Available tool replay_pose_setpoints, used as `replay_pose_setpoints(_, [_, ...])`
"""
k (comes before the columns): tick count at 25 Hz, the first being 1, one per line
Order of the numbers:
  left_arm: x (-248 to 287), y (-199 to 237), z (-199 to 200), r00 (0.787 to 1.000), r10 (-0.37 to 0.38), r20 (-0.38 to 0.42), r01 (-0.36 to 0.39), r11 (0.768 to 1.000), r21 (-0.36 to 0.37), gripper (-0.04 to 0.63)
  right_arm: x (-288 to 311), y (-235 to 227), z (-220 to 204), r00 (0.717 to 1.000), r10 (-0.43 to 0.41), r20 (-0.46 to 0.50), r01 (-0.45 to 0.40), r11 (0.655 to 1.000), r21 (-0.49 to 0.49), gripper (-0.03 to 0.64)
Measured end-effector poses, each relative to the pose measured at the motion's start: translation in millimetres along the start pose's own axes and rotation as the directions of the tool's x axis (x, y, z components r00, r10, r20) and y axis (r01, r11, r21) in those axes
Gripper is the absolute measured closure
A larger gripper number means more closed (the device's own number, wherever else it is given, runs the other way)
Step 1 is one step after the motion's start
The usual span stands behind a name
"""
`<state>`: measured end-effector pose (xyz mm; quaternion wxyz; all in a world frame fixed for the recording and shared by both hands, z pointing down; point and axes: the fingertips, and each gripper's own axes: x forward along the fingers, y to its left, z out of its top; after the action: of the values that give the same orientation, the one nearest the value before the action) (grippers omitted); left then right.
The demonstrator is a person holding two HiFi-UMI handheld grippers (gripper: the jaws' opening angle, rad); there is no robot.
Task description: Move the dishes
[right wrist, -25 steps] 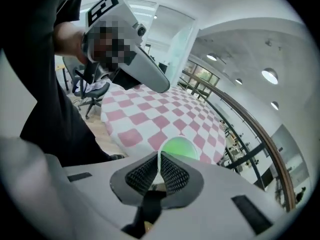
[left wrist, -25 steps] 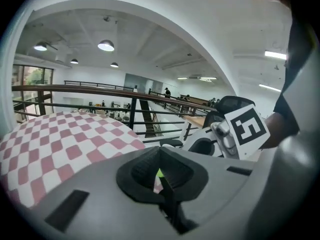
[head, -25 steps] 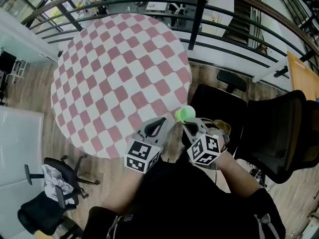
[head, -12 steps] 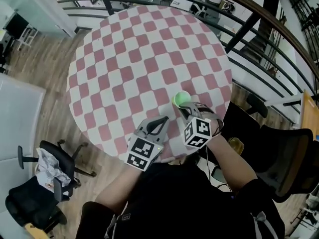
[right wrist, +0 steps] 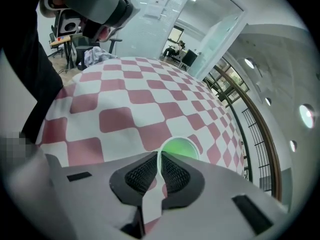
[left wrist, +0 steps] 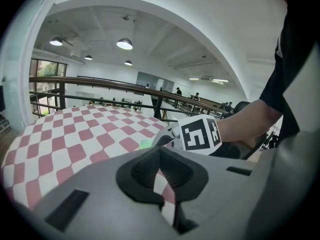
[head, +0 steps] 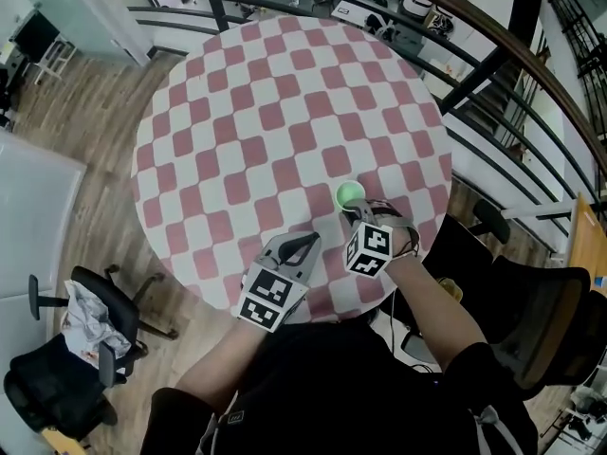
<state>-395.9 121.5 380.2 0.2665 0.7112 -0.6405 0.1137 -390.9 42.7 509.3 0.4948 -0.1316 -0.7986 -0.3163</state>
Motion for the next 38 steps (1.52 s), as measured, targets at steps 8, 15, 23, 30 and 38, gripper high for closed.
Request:
replay_pose_setpoints(8, [-8.7, -15.4, 26.2, 0.997, 0.021, 0.076, -0.020, 1.000, -0.020, 0.592, -51.5, -2.8, 21.3, 0.984, -0.057, 0.167, 0.037, 0.992, 0.119, 0.514])
replay_pose_setpoints(15, [-13.6, -95.3, 53.9, 0.986, -0.014, 0.164, 0.017, 1.000, -0.018, 0.592, -211.2, 43.8, -15.6, 0.854, -0.184, 0.487, -0.108, 0.853, 0.511, 0.515])
replay_pose_setpoints(23, [-9.5, -203.2, 104.5, 0.947, -0.176, 0.267, 0.154, 0.983, 0.104, 0.592, -371.2, 46.3, -67.6, 0.612, -0.534, 0.583, -0.148, 0.646, 0.748, 0.588])
replay_pose_setpoints(30, [-12.0, -238.3, 118.5, 0.929, -0.228, 0.292, 0.183, 0.968, 0.173, 0.592, -391.7, 55.6, -87.4, 0.587, -0.589, 0.555, -0.120, 0.615, 0.779, 0.595])
replay_pose_setpoints(38, [-10.4, -259.3, 118.6, 0.921, -0.293, 0.257, 0.242, 0.947, 0.210, 0.592, -389.5, 65.5, -104.5, 0.602, -0.621, 0.503, -0.093, 0.571, 0.816, 0.595])
